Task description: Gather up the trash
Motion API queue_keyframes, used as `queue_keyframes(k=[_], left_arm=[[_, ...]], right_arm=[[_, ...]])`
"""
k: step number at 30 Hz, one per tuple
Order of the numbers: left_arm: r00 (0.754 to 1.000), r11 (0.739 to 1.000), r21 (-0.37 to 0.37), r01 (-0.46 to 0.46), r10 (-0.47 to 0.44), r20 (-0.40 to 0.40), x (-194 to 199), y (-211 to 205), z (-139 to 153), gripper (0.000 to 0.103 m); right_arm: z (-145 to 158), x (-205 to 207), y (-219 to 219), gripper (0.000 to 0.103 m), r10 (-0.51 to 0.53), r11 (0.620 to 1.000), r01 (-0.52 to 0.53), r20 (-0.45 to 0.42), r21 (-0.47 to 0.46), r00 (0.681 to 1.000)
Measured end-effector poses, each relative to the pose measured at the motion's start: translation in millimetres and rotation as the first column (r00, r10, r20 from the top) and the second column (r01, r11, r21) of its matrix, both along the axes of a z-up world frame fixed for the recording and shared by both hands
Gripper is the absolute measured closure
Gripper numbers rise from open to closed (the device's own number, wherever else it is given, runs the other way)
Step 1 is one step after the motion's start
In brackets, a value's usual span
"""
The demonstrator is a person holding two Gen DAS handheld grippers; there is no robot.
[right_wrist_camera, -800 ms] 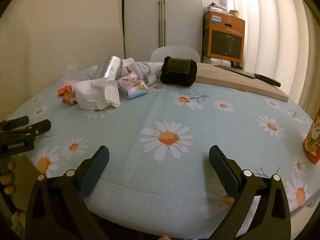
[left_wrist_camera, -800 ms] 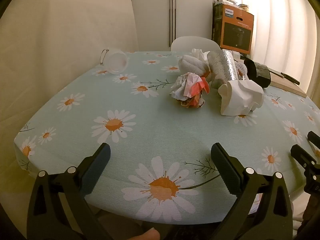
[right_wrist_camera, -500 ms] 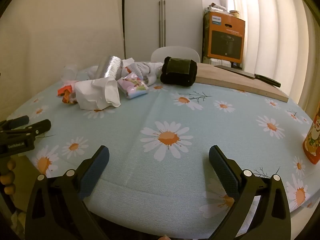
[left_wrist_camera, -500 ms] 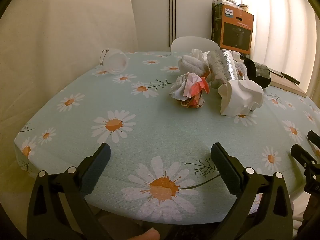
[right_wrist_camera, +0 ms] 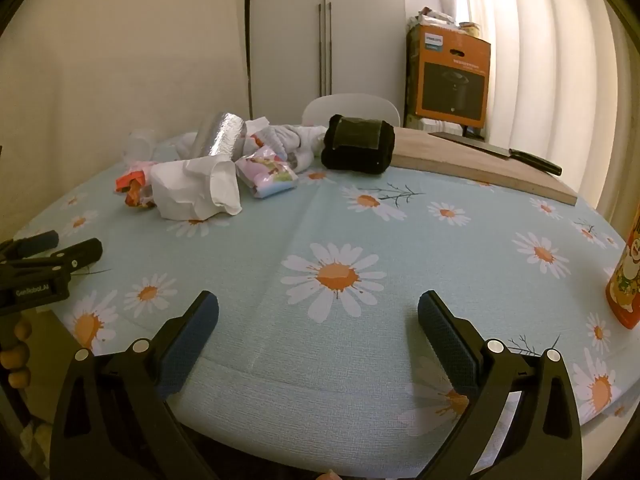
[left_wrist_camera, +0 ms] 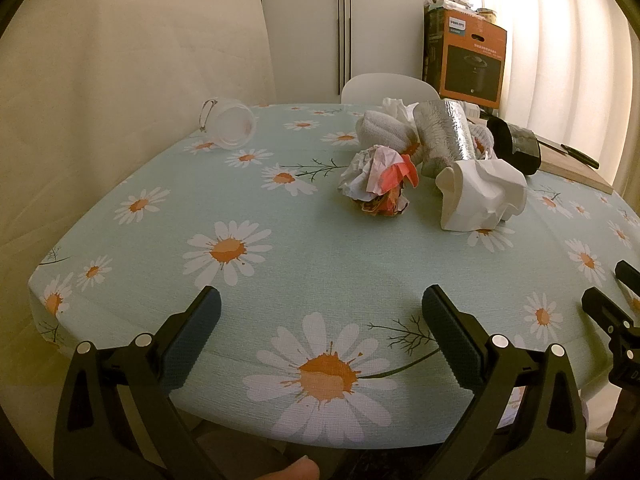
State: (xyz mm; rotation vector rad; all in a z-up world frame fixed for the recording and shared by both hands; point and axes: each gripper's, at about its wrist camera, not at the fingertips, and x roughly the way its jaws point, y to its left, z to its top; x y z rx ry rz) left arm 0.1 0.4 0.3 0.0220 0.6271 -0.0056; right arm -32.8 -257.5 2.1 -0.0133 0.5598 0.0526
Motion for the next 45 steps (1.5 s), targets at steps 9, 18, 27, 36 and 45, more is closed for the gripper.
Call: queue_keyframes(k=[9,18,27,36,45], left_arm=[[1.0,1.0,0.001,0.001,-0.001,0.0,-0.2,-0.4,-0.3,0.004],[1.0,1.0,0.001,0.0,0.0,0.001,-0.3,-0.4,-0.3,0.004],[1.0,1.0,0.003,0.001,-0.001,0.014,0.3,1.2,-0.1,0.004],[0.999,1.0,0.004,0.031,-0.031,0.009,-0.6,4.2,0.8,0.004],[0.997,0.998,-0.008,0.066,-0.065,0.038,-3.9,8.4,-1.0,0.005]], right_arm=[[-0.1,-0.2,0.1,0.007,0.0,1.0,0.0,0.002,0.0,1.0],[-0.2,-0.3,0.2,0.007,0.0,1.0,0.0,0.004,0.0,1.0],[-1.3,-0.7,-0.1,0.007,-0.001,1.0,0.001,0.008,0.002,1.0],[0.3,-1.7,0.8,0.007,-0.003,1.0,0.003,0.013,0.007,1.0],[0.8,-0.2,1.0,0.007,-0.003,1.0,0.003,0.007,0.001,1.0]])
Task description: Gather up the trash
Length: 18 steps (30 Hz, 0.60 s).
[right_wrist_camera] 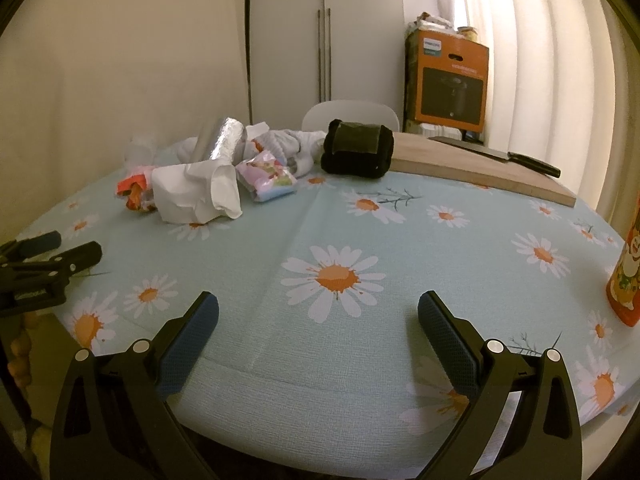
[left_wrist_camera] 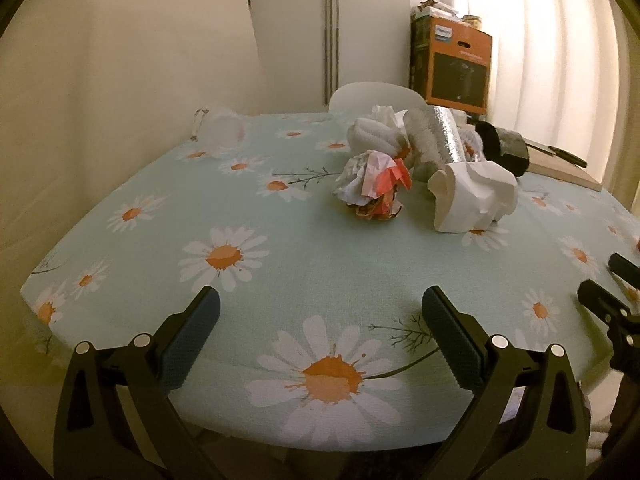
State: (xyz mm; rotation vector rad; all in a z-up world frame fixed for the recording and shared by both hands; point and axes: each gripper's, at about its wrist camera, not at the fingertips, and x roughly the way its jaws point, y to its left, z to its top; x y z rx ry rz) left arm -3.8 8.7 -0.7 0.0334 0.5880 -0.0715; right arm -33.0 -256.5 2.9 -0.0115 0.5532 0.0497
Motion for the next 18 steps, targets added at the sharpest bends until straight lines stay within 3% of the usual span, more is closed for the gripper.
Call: queue_keyframes(k=[7,18], left_arm=[[0.998,0.991,-0.12,0.055,-0.057,-0.006,0,27,11,0.005],[0.996,0.997,-0.034,0.07,-0.068,0.066,-5,61,24,0.005]], right_arm=[[7,5,9,0.008,0.052,0.998,-0.052,-0.001,0.038,0.999],[26,29,52,0.008,0.113,0.989,-0.112,-0.006,0.092,0.994]])
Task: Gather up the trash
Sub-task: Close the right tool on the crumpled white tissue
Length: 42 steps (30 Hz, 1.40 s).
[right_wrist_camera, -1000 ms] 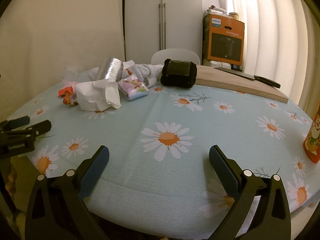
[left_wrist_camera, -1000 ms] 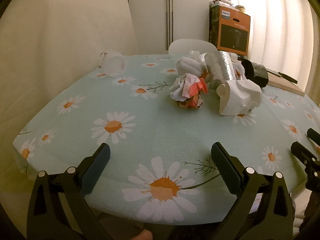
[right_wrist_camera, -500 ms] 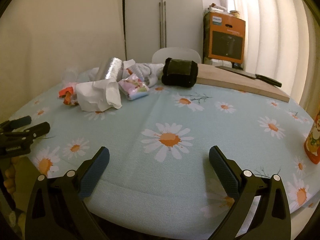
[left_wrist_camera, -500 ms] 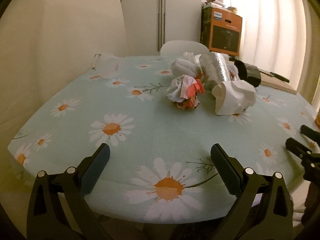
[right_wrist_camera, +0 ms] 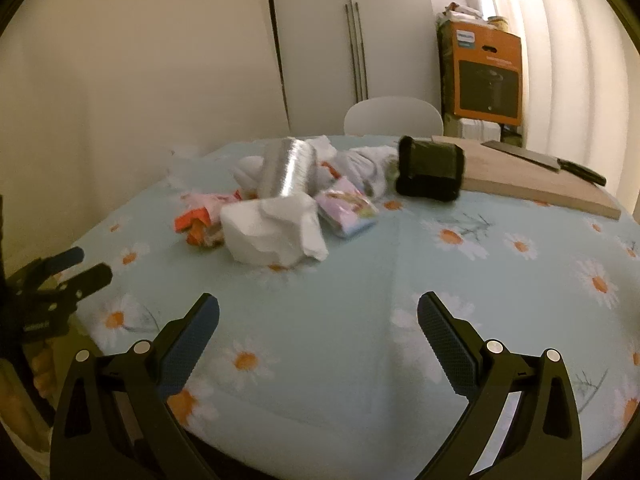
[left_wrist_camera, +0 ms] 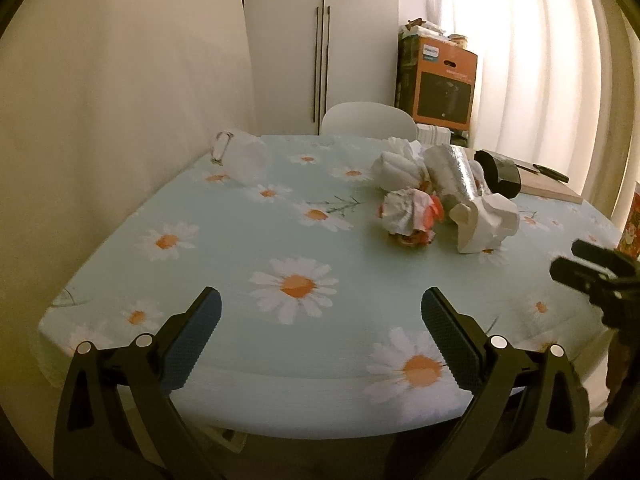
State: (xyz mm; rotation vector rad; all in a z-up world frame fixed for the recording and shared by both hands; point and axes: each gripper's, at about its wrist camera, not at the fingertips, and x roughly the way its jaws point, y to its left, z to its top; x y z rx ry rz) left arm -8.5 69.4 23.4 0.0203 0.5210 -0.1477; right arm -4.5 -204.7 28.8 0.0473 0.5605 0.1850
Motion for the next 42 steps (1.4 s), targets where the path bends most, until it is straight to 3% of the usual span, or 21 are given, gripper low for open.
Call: queue_keyframes(k=[7,14,16,18,23,27,35,42], left_arm=[[1.0,1.0,-0.001,-0.013,0.013,0.022,-2,27,0,0.005],[1.0,1.0,-0.008,-0.004,0.005,0.016,-5,39,-4,0.005],[1.0,1.0,-0.008,-0.005,0.005,0.02,-6,39,-4,0.005],[1.0,1.0,-0.012,0.0,0.0,0.017,-6,39,-5,0.005],[1.0,0.999,-0.028,0.022,-0.022,-0.003,-3,34,-6,0.005],[0.997,0.997,-0.031,0.066,-0.067,-0.026,5,22,-3,0.005],[0.984,0.986,-0.028,0.162,-0.164,-0.074,26,-19,1,0.005],[0.976,0.983,-0.057,0.177,-0.182,-0.12,49,-45,8,0.006]], right_arm=[[10,22,31,0.008,0.007,1.0,-0.007,-0.021,-0.03,1.0],[13,57,54,0.009,-0.003,0.998,-0.003,-0.099,-0.061,0.995],[14,66,60,0.042,-0.005,0.995,-0.005,-0.102,-0.1,0.995],[15,71,59,0.043,0.01,0.995,-0.021,-0.113,-0.093,0.994],[15,56,41,0.043,0.051,0.998,-0.054,-0.081,-0.036,0.995],[20,31,11,0.043,0.076,0.994,-0.072,-0.051,0.086,0.996],[17,-12,-52,0.043,-0.064,0.994,0.062,0.013,0.095,0.998],[11,-30,-91,0.043,-0.074,0.993,0.073,0.011,0.098,0.997]])
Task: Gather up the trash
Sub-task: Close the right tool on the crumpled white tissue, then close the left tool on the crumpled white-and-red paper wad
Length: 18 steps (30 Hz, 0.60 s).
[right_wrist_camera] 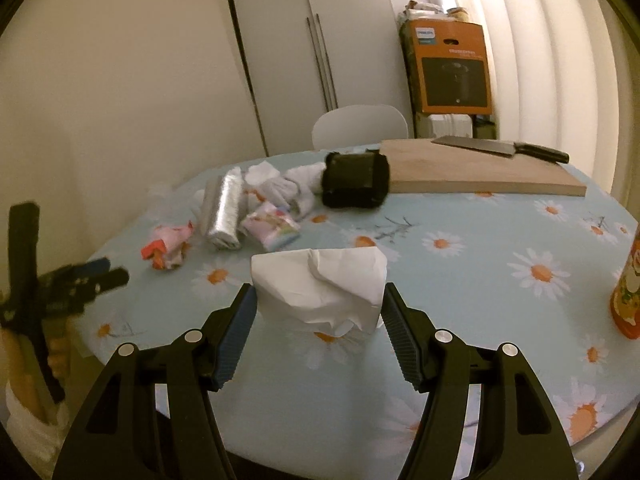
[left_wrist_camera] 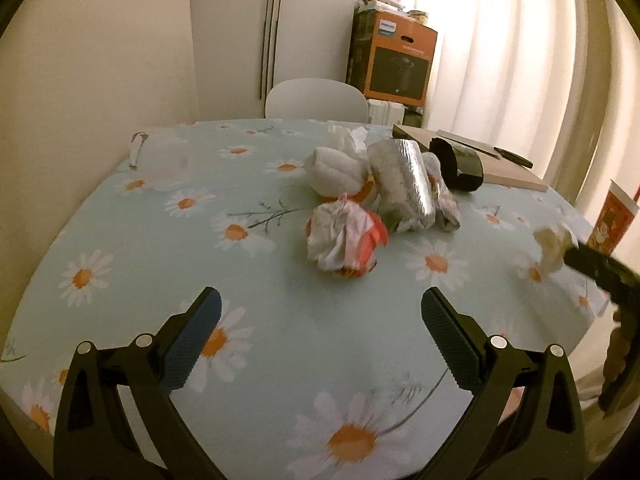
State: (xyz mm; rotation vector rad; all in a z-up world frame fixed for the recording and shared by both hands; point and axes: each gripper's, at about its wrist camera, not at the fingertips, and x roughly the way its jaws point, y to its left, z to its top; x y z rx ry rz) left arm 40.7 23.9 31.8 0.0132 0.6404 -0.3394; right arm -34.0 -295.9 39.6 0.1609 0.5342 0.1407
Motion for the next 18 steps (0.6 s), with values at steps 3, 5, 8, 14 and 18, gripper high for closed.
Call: queue_keyframes(k=[3,5,8,14,18], left_arm=[[0.999,1.0,-0.012,0.022,-0.022,-0.023,11,-8,3,0.013],[0.999,0.999,-0.013,0.033,-0.034,-0.041,19,-14,5,0.017],[0.997,0.999,-0.003,0.046,-0.046,-0.061,29,-24,6,0.025],[0.992,0.998,0.038,0.046,-0.041,-0.12,51,-38,-1,0.061],[0.995,0.997,0.057,0.057,-0.052,-0.088,46,-42,-3,0.062]], right_arm=[[0,-3,-8,0.043,0.003,1.0,-0.003,0.0,-0.003,1.0],[0,-7,-16,0.043,0.01,1.0,-0.01,0.003,0.008,1.0],[0,-14,-24,0.043,0.014,1.0,-0.014,0.008,0.011,1.0],[-3,-17,-28,0.043,0.03,1.0,-0.03,0.001,0.003,1.0],[-2,-19,-29,0.043,0.032,0.999,-0.032,0.003,-0.001,0.999]])
